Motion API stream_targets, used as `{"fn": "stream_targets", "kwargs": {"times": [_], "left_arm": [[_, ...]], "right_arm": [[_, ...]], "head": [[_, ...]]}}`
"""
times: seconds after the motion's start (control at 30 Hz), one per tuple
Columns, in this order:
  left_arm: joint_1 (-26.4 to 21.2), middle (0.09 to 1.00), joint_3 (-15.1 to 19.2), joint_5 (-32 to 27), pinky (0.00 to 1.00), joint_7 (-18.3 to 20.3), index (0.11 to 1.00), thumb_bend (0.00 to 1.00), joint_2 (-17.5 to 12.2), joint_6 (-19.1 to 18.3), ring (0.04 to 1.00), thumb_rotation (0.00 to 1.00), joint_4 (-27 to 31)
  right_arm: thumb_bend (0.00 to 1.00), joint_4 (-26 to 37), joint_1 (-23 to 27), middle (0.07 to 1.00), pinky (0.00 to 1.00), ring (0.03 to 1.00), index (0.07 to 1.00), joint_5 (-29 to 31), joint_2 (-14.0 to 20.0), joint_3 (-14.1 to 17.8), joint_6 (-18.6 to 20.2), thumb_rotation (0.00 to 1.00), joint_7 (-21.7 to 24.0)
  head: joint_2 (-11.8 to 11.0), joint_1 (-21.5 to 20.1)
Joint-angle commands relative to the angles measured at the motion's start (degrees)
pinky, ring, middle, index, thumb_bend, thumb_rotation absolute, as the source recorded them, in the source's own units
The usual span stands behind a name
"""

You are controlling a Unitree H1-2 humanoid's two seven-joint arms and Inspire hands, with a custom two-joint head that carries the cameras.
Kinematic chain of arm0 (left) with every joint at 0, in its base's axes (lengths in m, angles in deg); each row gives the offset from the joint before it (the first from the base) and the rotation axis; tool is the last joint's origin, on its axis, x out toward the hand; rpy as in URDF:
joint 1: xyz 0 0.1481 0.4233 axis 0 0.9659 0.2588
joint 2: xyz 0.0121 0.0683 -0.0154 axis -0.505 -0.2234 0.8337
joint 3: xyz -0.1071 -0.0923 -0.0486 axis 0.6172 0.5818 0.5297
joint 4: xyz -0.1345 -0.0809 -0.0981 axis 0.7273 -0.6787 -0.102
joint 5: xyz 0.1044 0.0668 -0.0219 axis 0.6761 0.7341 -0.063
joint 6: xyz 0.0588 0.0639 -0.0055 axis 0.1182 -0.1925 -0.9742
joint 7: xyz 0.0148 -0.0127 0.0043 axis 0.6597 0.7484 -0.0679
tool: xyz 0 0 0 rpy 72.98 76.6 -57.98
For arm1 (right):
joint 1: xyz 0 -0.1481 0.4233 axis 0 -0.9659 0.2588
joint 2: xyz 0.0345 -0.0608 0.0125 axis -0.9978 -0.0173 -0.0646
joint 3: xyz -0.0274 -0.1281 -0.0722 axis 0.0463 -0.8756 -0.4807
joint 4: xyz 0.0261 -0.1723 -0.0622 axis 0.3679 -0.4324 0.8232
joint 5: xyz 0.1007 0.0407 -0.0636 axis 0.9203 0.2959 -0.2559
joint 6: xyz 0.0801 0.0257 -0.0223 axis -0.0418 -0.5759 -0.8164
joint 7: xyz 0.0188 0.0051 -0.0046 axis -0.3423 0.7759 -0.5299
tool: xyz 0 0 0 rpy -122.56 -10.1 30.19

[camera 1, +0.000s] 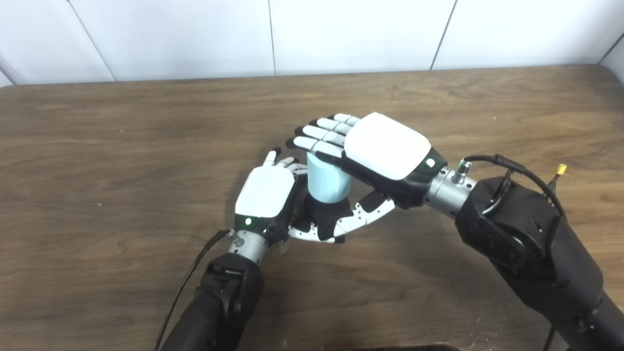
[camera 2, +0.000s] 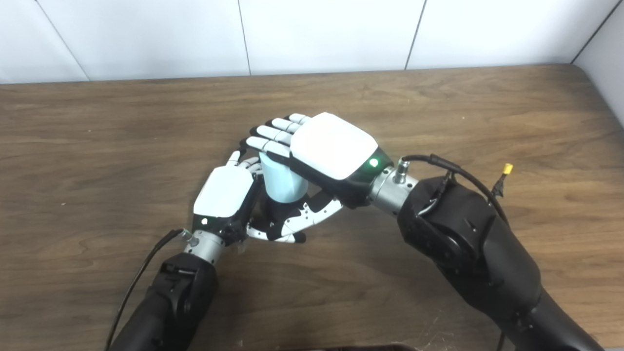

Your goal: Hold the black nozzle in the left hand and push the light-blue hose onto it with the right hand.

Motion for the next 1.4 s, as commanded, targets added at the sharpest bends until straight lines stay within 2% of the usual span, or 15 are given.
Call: {"fn": "stream_targets", "kwargs": {"times": [0.0, 0.27, 0.77, 0.93, 1.3, 1.37], "left_arm": [[0.7, 0.758, -0.8, 0.3, 1.0, 2.8, 0.484, 0.52, 0.2, -0.3, 0.862, 0.05, 0.5], [0.6, 0.76, -0.9, 0.4, 1.0, 3.0, 0.484, 0.52, 0.2, -0.4, 0.865, 0.05, 0.6], [0.7, 0.755, -0.9, 0.5, 1.0, 2.6, 0.484, 0.52, 0.3, -0.4, 0.862, 0.05, 0.5], [0.7, 0.76, -0.9, 0.5, 1.0, 3.5, 0.484, 0.52, 0.4, -0.8, 0.866, 0.05, 0.8], [0.7, 0.757, -0.8, -0.2, 1.0, 2.8, 0.483, 0.52, 0.4, -0.4, 0.865, 0.05, 0.5], [0.7, 0.755, -0.8, 0.1, 1.0, 2.9, 0.483, 0.52, 0.5, -0.5, 0.865, 0.05, 0.4]], "right_arm": [[0.62, -5.4, -5.0, 0.919, 0.91, 0.917, 0.91, 1.0, 1.8, -5.1, 0.1, 0.84, 9.8], [0.63, -5.3, -5.9, 0.947, 0.92, 0.944, 0.946, 0.5, 1.9, -6.2, 0.9, 0.85, 11.5], [0.63, -5.1, -6.4, 0.921, 0.9, 0.923, 0.883, 0.1, 1.9, -6.8, 1.1, 0.86, 11.4], [0.62, -3.0, -4.5, 0.93, 0.91, 0.934, 0.898, 1.5, 1.8, -5.1, 1.9, 0.91, 10.7], [0.61, 0.9, -0.4, 0.936, 0.94, 0.939, 0.928, 4.5, 1.4, -0.3, 5.0, 0.86, 9.8], [0.6, 1.0, 0.0, 0.93, 0.91, 0.933, 0.924, 5.0, 1.3, 0.5, 4.6, 0.84, 9.3]], "head": [[0.0, -0.1], [0.3, -0.3], [0.4, -0.3], [0.4, -0.3], [0.3, -0.2], [0.3, -0.2]]}}
